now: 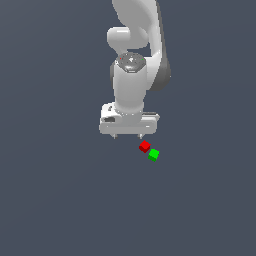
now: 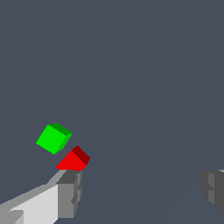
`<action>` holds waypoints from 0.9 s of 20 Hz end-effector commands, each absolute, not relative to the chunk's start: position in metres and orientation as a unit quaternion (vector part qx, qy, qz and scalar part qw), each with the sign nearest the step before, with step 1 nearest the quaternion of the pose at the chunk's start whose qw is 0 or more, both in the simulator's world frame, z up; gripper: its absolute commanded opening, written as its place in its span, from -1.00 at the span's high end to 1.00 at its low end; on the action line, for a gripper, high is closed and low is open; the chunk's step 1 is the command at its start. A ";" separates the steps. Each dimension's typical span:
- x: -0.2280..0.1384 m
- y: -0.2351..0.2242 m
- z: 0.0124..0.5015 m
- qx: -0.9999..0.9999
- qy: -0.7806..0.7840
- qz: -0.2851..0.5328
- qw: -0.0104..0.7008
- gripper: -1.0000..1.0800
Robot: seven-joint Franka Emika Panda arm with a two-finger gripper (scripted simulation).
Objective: Stack the red cube on top of the green cube.
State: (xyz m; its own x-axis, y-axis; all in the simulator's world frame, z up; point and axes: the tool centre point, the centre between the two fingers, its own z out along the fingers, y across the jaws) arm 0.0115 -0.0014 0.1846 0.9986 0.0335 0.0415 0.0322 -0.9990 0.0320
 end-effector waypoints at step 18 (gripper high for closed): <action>0.005 0.030 0.150 0.990 0.141 0.015 0.010 -0.92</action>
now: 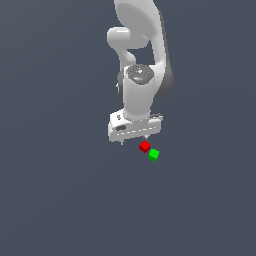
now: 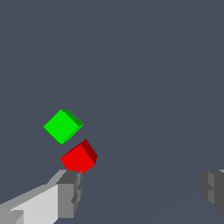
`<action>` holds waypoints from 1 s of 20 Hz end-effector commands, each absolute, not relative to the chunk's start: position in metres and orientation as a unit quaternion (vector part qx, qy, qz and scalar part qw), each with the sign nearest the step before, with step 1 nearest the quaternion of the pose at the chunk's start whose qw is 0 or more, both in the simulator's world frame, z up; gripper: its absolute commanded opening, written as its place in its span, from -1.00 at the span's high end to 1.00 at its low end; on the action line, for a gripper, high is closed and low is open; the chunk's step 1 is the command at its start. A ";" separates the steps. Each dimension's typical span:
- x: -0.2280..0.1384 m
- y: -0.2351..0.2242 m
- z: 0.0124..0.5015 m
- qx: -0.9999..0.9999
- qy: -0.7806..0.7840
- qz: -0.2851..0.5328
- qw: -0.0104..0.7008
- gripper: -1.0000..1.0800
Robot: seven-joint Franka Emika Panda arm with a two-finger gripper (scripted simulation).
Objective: Stack the red cube on top of the green cube.
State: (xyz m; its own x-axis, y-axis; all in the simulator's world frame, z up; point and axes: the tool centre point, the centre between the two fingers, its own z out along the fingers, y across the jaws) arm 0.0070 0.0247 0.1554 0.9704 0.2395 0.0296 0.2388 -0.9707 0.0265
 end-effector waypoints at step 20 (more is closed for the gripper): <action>-0.036 0.086 0.074 0.916 0.400 0.001 0.000 -0.92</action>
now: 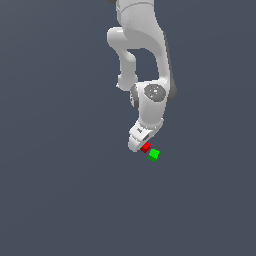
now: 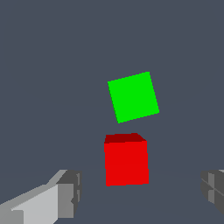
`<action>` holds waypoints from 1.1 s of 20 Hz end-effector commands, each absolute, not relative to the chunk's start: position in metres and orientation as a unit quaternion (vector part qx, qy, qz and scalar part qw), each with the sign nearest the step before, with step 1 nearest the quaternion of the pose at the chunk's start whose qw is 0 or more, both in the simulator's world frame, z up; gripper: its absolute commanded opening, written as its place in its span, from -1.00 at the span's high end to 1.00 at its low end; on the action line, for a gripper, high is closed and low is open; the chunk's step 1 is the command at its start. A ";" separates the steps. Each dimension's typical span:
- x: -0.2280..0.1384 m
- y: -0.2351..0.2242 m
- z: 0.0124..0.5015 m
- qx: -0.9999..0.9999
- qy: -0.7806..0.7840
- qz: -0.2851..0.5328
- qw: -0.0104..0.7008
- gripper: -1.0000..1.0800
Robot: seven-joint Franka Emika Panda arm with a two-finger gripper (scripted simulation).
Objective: Stack the red cube on top of the green cube.
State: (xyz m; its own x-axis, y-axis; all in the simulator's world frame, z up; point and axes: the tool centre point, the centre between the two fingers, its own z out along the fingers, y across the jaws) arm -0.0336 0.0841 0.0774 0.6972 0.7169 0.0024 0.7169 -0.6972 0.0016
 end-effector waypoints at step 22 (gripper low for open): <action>-0.041 0.087 0.034 0.910 0.414 0.000 0.000 -0.92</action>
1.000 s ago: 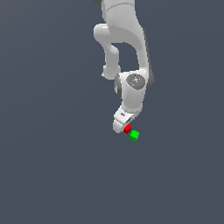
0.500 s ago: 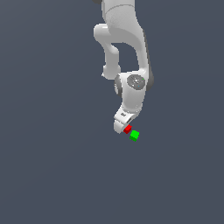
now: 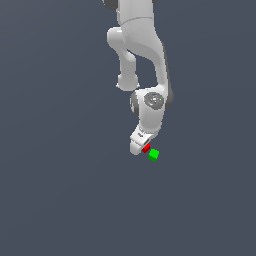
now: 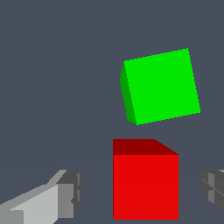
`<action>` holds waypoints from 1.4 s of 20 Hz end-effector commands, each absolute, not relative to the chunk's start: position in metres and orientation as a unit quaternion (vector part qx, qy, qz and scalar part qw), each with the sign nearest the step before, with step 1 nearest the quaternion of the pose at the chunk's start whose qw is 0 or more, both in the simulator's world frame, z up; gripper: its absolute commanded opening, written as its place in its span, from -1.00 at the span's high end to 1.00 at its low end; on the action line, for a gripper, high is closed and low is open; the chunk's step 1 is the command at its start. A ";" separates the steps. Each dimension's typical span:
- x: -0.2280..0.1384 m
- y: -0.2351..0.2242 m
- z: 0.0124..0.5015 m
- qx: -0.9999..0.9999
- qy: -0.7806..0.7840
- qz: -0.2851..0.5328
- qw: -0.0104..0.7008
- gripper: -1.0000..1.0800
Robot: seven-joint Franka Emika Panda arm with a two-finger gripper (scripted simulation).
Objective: Stack the red cube on top of the green cube.
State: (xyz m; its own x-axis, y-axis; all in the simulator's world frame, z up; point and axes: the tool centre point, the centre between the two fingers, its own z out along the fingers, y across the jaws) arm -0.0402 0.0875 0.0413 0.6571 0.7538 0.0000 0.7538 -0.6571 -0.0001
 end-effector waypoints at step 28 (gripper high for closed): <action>-0.040 0.087 0.049 -0.911 -0.413 0.000 0.000 1.00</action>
State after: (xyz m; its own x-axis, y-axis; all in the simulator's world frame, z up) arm -0.0407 0.0866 0.0413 0.6581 0.7529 -0.0016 0.7529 -0.6581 -0.0006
